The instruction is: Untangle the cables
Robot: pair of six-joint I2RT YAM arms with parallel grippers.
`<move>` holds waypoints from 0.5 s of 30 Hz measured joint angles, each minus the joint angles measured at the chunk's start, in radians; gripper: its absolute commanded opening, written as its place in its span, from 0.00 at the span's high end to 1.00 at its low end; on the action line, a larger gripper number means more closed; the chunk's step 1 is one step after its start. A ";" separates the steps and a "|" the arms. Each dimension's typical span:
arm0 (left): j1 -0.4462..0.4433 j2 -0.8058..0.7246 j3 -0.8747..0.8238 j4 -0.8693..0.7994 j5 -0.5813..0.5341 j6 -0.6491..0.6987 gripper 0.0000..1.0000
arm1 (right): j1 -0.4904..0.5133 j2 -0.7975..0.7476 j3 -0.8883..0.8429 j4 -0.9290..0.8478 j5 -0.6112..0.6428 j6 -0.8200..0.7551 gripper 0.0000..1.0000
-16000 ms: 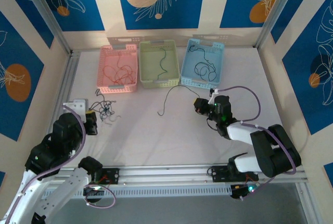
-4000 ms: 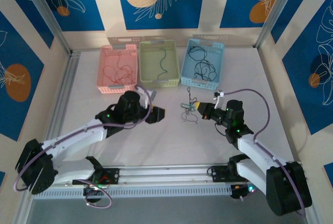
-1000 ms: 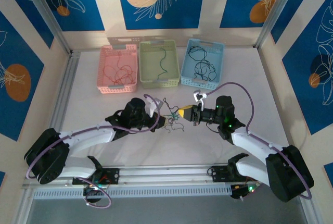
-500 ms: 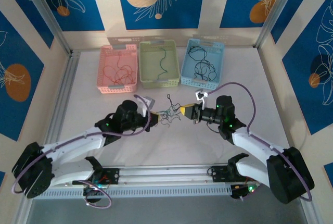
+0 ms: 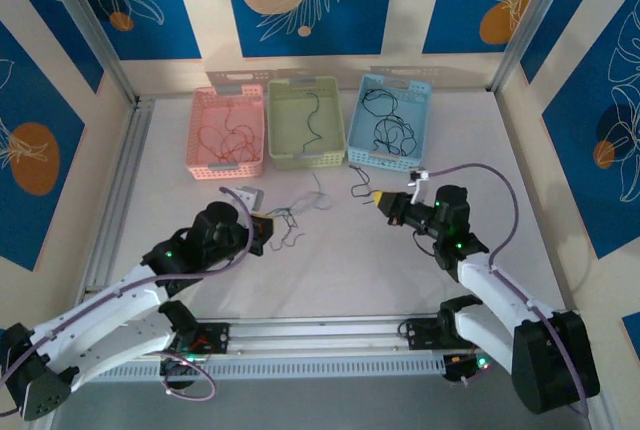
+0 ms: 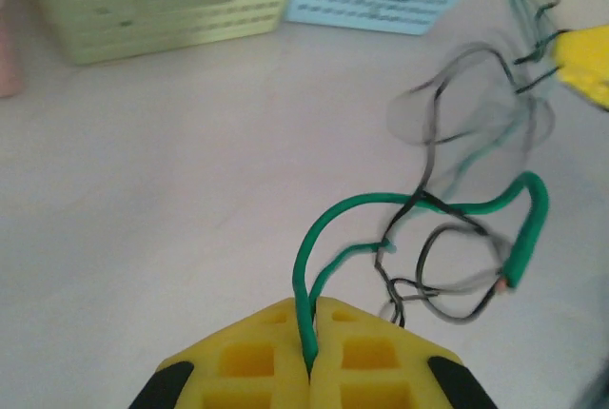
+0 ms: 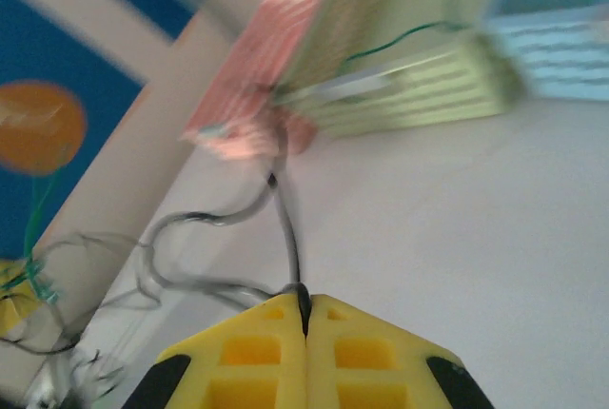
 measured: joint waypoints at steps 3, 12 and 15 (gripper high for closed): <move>0.005 -0.033 0.021 -0.105 -0.073 -0.008 1.00 | -0.060 -0.024 -0.014 -0.039 0.075 0.024 1.00; 0.005 -0.064 0.048 -0.201 -0.135 -0.012 1.00 | -0.094 -0.045 -0.032 -0.067 0.113 0.061 1.00; 0.005 -0.064 0.048 -0.201 -0.132 -0.012 1.00 | -0.094 -0.045 -0.034 -0.054 0.098 0.061 1.00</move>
